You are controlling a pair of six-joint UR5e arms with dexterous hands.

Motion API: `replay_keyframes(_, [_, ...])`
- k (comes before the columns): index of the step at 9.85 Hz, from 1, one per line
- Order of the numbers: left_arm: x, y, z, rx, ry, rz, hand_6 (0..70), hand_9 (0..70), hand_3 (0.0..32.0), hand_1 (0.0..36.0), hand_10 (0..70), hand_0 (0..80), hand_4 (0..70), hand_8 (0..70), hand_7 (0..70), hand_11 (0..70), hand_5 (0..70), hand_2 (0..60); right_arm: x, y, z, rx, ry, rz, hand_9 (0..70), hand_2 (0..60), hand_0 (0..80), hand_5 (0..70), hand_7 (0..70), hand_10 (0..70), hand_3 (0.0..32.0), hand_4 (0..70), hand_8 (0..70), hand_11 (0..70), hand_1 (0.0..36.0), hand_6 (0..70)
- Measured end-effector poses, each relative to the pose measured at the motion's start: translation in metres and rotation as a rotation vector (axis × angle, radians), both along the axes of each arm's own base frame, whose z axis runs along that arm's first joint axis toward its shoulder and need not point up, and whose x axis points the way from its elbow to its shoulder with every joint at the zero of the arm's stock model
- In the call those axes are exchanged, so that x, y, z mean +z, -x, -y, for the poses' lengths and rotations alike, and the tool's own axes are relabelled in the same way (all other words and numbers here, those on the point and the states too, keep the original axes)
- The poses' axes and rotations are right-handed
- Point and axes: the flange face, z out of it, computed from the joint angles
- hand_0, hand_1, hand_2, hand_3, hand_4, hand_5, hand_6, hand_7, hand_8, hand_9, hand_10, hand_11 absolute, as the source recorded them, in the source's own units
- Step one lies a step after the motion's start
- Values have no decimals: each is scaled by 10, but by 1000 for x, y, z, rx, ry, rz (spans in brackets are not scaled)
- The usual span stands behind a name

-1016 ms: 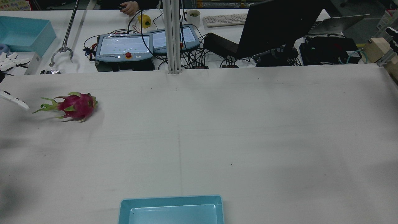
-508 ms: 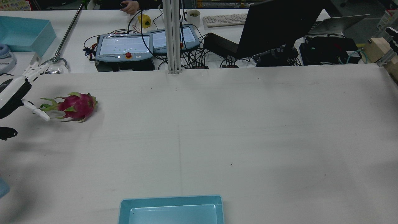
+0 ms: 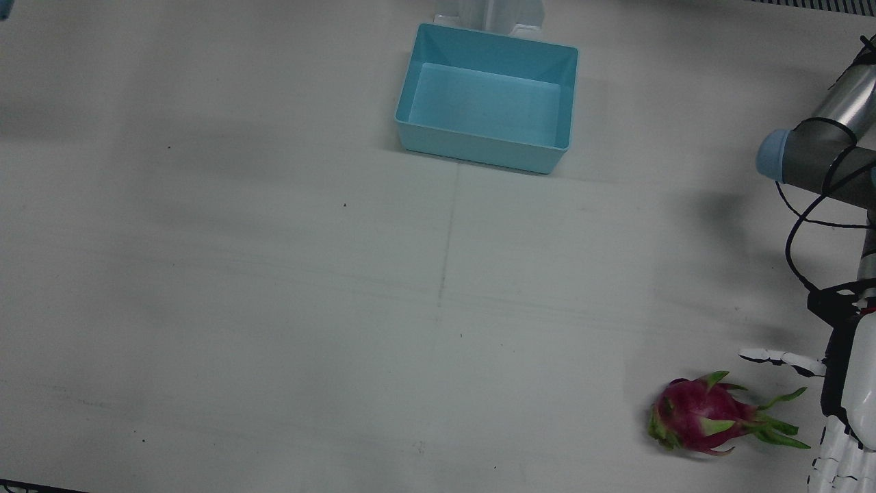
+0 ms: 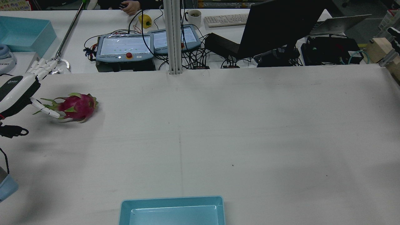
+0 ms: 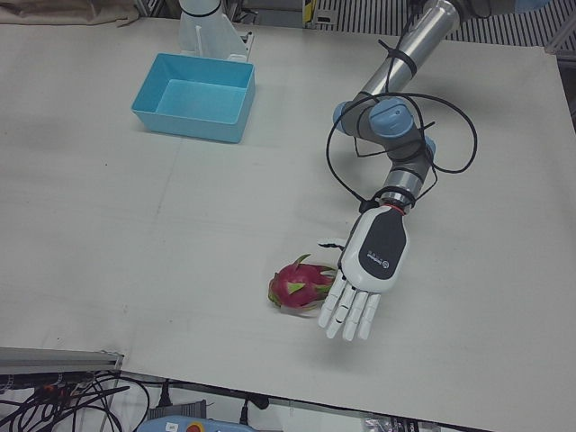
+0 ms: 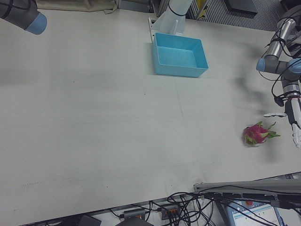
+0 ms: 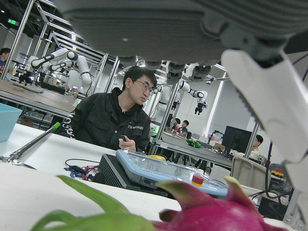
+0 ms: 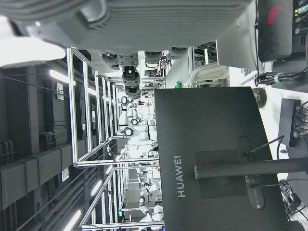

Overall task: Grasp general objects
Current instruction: 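Bring the open left hand beside the dragon fruit, fingers around it, then close the left hand fingers around the dragon fruit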

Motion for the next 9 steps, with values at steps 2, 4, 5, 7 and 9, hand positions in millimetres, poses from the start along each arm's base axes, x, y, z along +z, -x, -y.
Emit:
replay_keyframes(2, [-23,-33,-13,51,18,43,0,2,172,143,0,468,0,0,81,0,0,82,0,0,0,0,0,0,0,0,0,0,0,0,0,0,0,0,0,0])
replay_keyframes(4, [-39,-56,-19,80,22,76,0,2,176,147,0,470,0,0,81,0,0,82,0,0,0,0,0,0,0,0,0,0,0,0,0,0,0,0,0,0])
replay_keyframes(5, [-44,-61,-18,84,20,88,0,3,178,148,0,471,0,0,87,0,0,86,0,0,0,0,0,0,0,0,0,0,0,0,0,0,0,0,0,0])
replay_keyframes(7, [-49,-67,-16,83,14,113,0,8,150,148,0,468,0,0,112,0,8,113,0,0,0,0,0,0,0,0,0,0,0,0,0,0,0,0,0,0])
replay_keyframes(9, [-54,-71,-13,78,10,151,0,9,152,141,0,464,0,0,115,0,1,109,0,0,0,0,1,0,0,0,0,0,0,0,0,0,0,0,0,0])
